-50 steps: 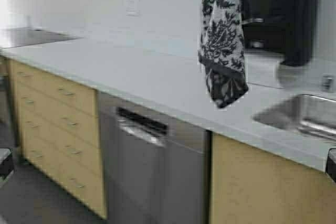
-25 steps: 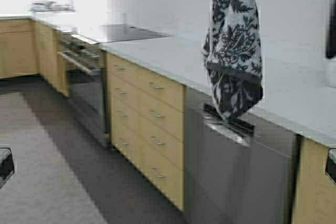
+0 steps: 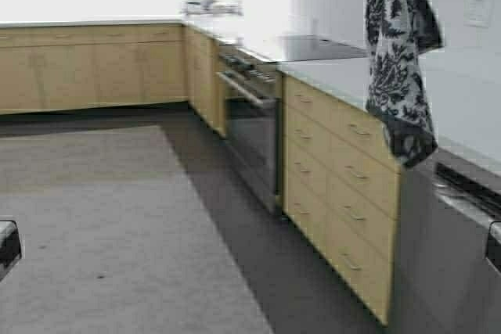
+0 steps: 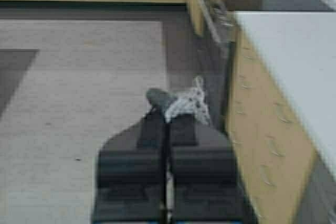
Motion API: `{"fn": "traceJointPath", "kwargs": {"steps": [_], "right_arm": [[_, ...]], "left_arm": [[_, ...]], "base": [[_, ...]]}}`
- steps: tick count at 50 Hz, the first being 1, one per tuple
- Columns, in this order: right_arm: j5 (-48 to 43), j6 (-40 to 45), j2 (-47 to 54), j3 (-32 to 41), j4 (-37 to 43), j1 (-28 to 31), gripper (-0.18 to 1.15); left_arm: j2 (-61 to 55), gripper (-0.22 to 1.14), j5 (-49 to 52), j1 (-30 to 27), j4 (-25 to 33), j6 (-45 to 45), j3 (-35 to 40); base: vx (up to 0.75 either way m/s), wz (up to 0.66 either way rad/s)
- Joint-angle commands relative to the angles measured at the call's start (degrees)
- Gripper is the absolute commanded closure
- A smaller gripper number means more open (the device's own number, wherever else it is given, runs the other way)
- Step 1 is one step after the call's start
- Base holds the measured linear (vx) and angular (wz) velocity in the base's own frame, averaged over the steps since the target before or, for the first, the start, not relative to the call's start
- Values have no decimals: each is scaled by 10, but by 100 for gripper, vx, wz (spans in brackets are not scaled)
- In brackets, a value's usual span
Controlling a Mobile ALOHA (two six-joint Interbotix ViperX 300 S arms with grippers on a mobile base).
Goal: Get the cloth and wipe up the spill under the wine glass
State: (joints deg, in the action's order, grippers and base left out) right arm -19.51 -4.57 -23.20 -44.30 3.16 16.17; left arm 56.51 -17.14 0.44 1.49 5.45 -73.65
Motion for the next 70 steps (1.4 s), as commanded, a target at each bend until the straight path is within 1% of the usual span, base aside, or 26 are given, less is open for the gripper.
{"fn": "traceJointPath", "kwargs": {"steps": [1,11,19,23,35,70], "right_arm": [[-11,0,-5,8,1,-1,91],[-11,3,-5,5,1,-1,91],[-19,0,-5,1,1,-1,91],[-20,4,-5,1,1,0,91],[-21,4,-4,-1,1,-1,91],[-22,7,-29,10,1,0,91]], "left_arm": [[-3,89,-4,-1,-2,0,10],[-4,89,-4,-1,0,10,6],[-3,89,-8,-1,3,40,-18],[-3,89,-13,-1,1,48,-18],[-2,89,-17,-1,-14,27,10],[22,89,-14,-1,-13,31,0]], "base": [[1,40],[1,38],[2,42],[2,49],[3,57],[9,38]]}}
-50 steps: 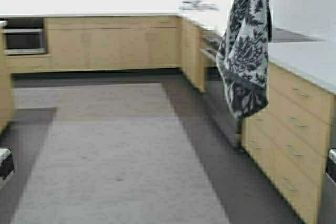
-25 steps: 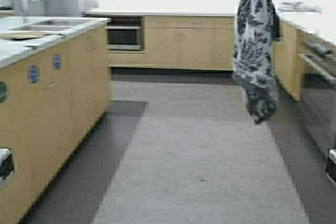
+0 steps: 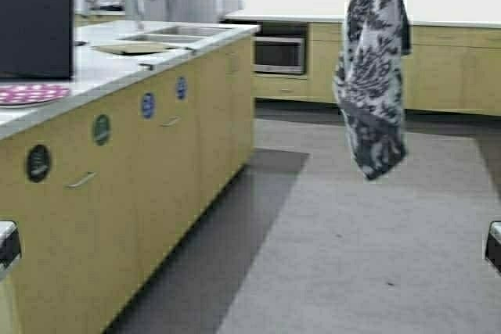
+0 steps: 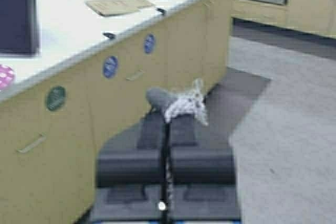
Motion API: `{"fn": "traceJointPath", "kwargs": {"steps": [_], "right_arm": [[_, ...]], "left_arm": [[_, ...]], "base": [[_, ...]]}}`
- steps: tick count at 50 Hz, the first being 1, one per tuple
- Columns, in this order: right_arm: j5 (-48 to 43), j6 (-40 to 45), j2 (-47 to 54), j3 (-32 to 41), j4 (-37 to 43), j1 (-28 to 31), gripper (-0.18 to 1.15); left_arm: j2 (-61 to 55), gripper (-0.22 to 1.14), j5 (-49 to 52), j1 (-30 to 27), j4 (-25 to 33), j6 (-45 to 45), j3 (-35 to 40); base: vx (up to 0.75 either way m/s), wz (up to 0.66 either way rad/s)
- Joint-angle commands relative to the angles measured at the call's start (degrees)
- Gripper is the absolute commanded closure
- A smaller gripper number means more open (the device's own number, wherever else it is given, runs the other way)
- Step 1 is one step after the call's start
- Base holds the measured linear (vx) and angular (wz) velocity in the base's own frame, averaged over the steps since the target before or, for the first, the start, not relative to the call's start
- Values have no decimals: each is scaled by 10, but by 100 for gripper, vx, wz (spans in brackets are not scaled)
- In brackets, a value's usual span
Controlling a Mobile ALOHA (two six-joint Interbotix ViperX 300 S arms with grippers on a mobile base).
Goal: Get the cloth and wipe up the spill under the wine glass
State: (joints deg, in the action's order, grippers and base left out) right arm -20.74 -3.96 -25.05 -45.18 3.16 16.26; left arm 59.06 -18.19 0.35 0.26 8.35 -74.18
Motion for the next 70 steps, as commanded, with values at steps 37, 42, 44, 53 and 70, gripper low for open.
{"fn": "traceJointPath", "kwargs": {"steps": [37,42,44,53,70], "right_arm": [[-26,-2,-25,4,1,-1,91],[-26,-2,-25,4,1,-1,91],[-26,-2,-25,4,1,-1,91],[-26,-2,-25,2,1,4,91],[-26,-3,-32,-1,1,4,91]], "left_arm": [[-11,89,-6,-1,-2,-2,-7],[-24,89,-6,0,-2,-2,-11],[-29,89,-7,-1,-2,-1,-11],[-45,89,-11,0,-2,0,-3],[-132,89,-69,44,-30,0,6]], "base": [[19,27],[19,20],[19,20],[18,21],[16,23]]}}
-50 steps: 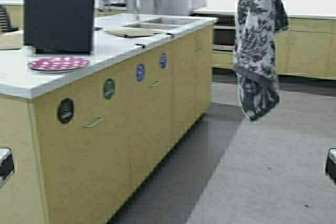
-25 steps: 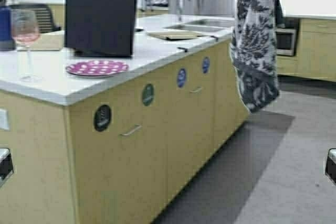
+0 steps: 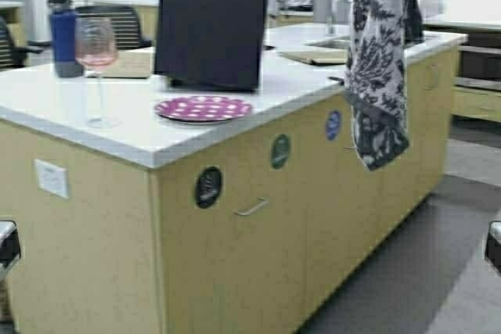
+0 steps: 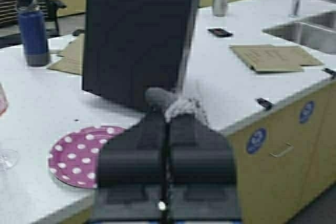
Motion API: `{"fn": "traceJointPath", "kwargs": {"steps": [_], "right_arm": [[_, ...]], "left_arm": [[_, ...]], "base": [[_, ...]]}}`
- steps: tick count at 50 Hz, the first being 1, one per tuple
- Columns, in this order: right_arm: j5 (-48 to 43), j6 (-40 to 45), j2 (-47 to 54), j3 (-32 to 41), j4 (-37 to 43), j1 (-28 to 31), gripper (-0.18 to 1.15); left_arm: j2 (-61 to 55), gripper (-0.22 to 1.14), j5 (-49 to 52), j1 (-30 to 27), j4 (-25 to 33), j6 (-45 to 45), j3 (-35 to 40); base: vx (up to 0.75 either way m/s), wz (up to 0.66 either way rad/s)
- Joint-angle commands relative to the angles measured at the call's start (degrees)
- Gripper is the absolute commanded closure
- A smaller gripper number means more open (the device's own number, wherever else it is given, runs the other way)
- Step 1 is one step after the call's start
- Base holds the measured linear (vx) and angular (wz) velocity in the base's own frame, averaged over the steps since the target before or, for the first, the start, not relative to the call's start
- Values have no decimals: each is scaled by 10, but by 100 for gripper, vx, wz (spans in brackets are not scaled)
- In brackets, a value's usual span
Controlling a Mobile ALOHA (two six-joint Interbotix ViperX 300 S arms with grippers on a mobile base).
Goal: Get the cloth and wipe up the spill under the wine glass
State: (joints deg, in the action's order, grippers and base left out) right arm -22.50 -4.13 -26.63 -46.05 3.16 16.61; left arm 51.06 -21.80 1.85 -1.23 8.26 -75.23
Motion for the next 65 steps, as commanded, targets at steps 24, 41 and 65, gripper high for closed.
{"fn": "traceJointPath", "kwargs": {"steps": [24,41,65], "right_arm": [[-18,-1,-19,5,1,1,91],[-23,-1,-14,19,1,0,91],[-47,-4,7,1,-2,0,91]], "left_arm": [[-350,89,-268,69,-63,3,58],[-512,89,-362,81,-50,-2,126],[-700,89,-526,81,-33,-73,159]], "base": [[14,26],[14,6],[13,-1]]}}
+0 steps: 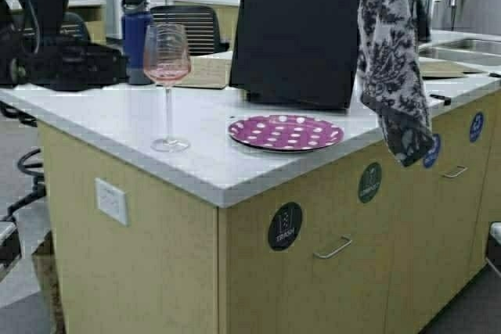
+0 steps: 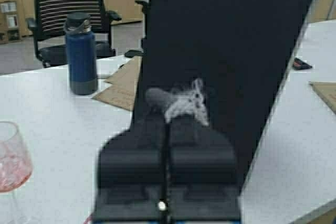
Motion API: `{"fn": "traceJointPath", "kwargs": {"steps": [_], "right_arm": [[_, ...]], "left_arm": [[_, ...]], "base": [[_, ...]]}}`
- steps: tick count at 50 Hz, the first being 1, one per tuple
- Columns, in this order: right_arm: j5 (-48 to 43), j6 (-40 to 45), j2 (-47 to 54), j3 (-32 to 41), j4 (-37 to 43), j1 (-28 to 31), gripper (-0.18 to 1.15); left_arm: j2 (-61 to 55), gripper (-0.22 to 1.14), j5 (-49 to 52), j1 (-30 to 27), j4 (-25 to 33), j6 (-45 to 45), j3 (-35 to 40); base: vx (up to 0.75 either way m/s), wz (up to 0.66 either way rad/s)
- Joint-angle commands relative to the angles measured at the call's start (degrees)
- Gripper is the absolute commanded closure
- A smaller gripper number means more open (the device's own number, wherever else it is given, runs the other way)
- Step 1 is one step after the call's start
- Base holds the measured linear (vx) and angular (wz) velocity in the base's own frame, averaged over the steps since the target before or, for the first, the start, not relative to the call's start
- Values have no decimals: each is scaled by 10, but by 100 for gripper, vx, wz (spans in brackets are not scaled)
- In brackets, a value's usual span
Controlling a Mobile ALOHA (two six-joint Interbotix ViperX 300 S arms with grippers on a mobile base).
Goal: Get the cloth and wipe up the spill under the wine glass
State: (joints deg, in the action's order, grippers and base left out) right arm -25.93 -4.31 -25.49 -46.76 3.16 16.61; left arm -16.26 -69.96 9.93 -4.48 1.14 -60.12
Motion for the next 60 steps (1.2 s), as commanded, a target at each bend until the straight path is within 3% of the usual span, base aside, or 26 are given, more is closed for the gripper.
{"fn": "traceJointPath", "kwargs": {"steps": [1,11,17,26,41,60], "right_arm": [[-13,-3,-4,6,-1,0,91],[-13,-1,-4,5,-2,0,91],[-13,-3,-4,4,-1,0,91],[-13,-3,-4,3,-2,0,91],[-13,-4,15,3,-2,0,91],[-13,-4,37,3,-3,0,91]], "left_arm": [[-33,89,-53,0,-2,-2,9],[-109,86,-114,0,-24,-3,25],[-159,76,-158,0,-40,-4,42],[-221,46,-215,0,-71,-3,69],[-279,-4,-235,0,-74,-11,122],[-324,-6,-231,0,-87,-3,207]], "base": [[13,-9],[12,-3],[12,0],[11,0],[10,1],[7,2]]}}
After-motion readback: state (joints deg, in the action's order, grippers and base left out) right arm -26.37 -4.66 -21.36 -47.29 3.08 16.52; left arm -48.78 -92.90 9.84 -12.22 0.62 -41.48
